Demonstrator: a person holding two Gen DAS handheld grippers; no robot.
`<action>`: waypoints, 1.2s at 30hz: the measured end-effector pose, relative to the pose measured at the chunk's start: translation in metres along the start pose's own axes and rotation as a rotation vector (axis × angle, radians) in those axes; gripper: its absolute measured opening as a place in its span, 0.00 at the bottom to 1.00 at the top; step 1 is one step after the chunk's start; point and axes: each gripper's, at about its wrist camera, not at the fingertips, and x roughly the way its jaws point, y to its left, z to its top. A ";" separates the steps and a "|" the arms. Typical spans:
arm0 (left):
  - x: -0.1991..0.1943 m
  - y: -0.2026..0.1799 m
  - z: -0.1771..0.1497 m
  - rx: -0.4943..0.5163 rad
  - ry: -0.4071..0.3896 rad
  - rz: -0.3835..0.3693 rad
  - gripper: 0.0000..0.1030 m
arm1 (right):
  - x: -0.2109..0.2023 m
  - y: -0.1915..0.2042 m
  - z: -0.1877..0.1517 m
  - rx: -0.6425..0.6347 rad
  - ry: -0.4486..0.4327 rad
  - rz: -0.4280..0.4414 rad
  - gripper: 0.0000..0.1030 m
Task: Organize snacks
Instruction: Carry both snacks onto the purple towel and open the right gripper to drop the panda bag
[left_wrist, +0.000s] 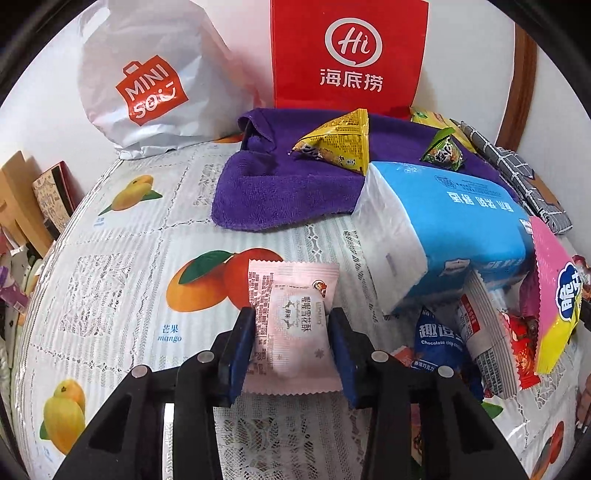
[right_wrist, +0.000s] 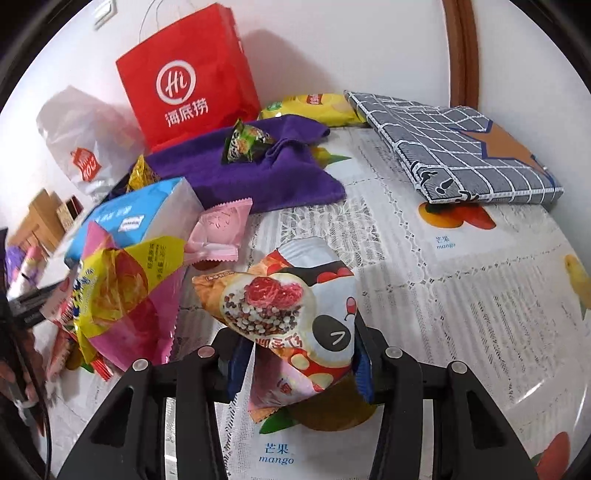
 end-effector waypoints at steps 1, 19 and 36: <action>0.000 0.000 0.000 0.001 0.000 0.002 0.38 | 0.000 0.000 0.000 0.004 0.000 0.004 0.46; -0.015 0.002 -0.006 -0.014 0.037 -0.066 0.35 | -0.022 0.000 -0.010 -0.002 -0.045 0.036 0.35; -0.065 -0.002 0.072 -0.019 -0.029 -0.101 0.35 | -0.054 0.061 0.097 -0.071 -0.186 0.094 0.35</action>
